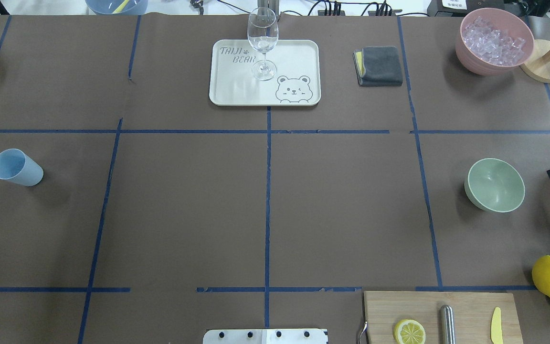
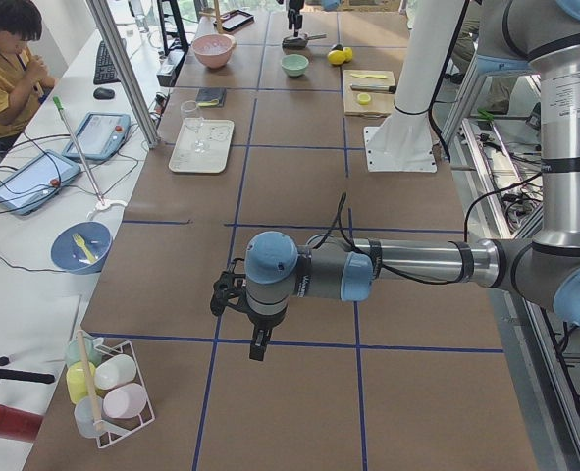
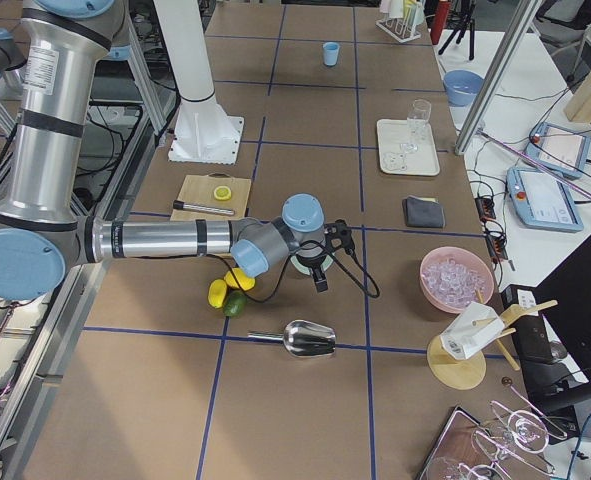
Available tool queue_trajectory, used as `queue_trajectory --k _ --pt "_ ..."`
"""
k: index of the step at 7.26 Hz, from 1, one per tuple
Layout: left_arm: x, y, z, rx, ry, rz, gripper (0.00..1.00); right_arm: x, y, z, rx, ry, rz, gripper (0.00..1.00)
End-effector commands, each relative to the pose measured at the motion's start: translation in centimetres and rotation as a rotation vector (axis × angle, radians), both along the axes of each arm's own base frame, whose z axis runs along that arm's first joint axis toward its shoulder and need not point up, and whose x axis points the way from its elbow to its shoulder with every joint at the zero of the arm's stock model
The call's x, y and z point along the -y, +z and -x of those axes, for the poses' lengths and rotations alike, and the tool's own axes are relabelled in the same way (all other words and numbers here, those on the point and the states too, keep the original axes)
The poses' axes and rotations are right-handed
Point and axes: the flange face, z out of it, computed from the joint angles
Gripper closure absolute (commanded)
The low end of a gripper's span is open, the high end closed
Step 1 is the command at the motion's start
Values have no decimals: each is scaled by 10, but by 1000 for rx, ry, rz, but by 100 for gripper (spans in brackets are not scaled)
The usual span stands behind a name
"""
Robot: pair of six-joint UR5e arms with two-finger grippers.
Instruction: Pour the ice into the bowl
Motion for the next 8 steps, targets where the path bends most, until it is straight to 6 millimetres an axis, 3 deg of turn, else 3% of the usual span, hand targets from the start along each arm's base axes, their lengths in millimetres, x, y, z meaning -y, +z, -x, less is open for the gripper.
queue_trajectory --k 1,3,4,5,6,8 --pt "1 -1 0 0 0 -4 0 -9 20 52 -8 -10 6 0" --pt "1 -2 0 0 0 -6 0 10 29 75 -8 -17 29 1" --pt "1 -1 0 0 0 -4 0 24 16 85 12 -27 18 40" --pt "1 -1 0 0 0 -4 0 27 16 91 6 -31 20 90" --pt "1 -1 0 0 1 -5 0 27 16 89 4 -28 16 100" --pt "1 -1 0 0 0 -4 0 27 10 89 9 -24 -1 100"
